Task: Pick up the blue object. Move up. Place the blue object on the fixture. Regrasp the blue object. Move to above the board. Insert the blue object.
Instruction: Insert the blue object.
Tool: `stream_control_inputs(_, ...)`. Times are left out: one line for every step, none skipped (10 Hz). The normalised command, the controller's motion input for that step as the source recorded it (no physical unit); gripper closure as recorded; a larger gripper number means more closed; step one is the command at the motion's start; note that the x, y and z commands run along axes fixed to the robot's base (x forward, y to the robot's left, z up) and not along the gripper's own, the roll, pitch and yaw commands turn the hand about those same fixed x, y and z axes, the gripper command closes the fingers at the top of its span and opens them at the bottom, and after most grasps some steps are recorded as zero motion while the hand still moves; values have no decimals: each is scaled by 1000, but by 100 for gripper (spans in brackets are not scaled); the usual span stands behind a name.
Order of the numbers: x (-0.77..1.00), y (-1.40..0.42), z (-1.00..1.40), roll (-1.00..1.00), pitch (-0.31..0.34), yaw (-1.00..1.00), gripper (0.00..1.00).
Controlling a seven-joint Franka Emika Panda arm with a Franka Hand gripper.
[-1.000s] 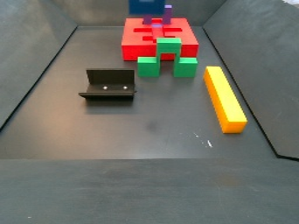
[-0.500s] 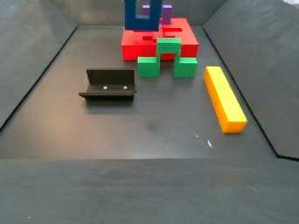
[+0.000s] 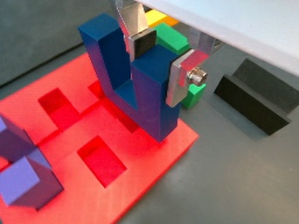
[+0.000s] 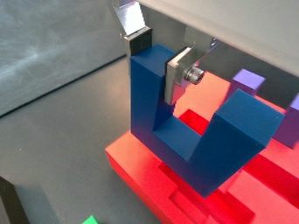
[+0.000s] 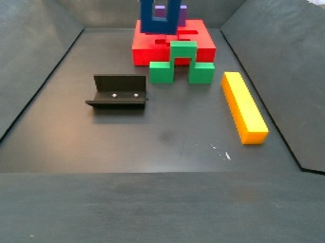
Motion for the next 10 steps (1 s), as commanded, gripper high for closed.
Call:
stream_control_inputs(0, -3, 20, 216, 500, -251, 100)
stream_control_inputs(266, -29, -11, 21, 231, 0, 100)
stream_control_inputs(57, 0, -11, -31, 11, 0, 100)
stream_control_inputs(0, 0, -66, 0, 0, 71, 100)
stream_control_inputs(-143, 0, -71, -51, 0, 286, 100)
stream_control_inputs(-166, 0, -9, -70, -20, 326, 100)
stream_control_inputs(-249, 0, -120, -117, -80, 263, 100)
stream_control_inputs(-220, 0, -111, -111, -66, 89, 100)
stream_control_inputs(-214, 0, -83, -77, 0, -186, 100)
stream_control_inputs(-223, 0, -126, -94, 0, -391, 100)
